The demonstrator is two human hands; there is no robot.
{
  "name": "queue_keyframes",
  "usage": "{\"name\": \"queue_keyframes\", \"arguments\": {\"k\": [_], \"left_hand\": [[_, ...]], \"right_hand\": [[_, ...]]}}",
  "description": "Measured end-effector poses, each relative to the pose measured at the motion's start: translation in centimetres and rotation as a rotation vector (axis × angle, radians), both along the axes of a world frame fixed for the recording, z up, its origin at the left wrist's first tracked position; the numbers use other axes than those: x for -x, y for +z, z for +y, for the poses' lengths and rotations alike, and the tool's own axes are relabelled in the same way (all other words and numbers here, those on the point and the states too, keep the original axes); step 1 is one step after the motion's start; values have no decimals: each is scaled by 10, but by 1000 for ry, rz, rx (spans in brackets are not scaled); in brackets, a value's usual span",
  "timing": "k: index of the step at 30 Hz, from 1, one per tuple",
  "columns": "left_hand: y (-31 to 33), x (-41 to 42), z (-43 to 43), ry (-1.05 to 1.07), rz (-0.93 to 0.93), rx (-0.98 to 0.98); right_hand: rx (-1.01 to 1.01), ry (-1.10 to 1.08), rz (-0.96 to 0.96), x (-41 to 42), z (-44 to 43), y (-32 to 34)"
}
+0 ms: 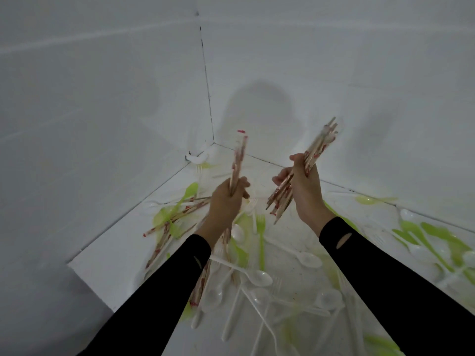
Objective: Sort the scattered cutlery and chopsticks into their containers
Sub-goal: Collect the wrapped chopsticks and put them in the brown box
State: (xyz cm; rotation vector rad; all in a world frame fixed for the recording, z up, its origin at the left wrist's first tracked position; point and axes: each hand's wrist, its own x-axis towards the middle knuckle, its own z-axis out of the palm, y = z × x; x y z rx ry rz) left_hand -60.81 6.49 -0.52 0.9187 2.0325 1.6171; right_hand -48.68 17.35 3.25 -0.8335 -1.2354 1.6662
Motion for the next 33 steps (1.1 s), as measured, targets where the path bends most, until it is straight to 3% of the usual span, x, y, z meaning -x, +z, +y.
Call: {"name": "queue_keyframes", "arguments": {"k": [3,6,10,13,16,19,24,29,33], "left_hand": [[-1,20,-13,129,-31,-180],[-8,32,-32,173,9,-199],[-12,23,-51,4,-18,-40],[-10,13,-59,-189,-112,124],[-12,7,-66,-348,-243,160],[-13,14,-71,-324,-172,254],[-19,57,-84,-206,-36,332],[-22,107,-97,119,18,309],[-30,131,-93,141,80,318]], "right_hand": [[77,72,53,1,-6,1],[271,180,159,7,-16,-5],[515,264,257,21,-28,-14],[513,307,210,29,-33,-18],[484,334,166,33,-34,-19],[444,379,96,34,-38,-19],[240,400,-126,43,-43,-26],[-8,501,-387,56,-50,-42],[-623,664,-853,63,-49,-67]]}}
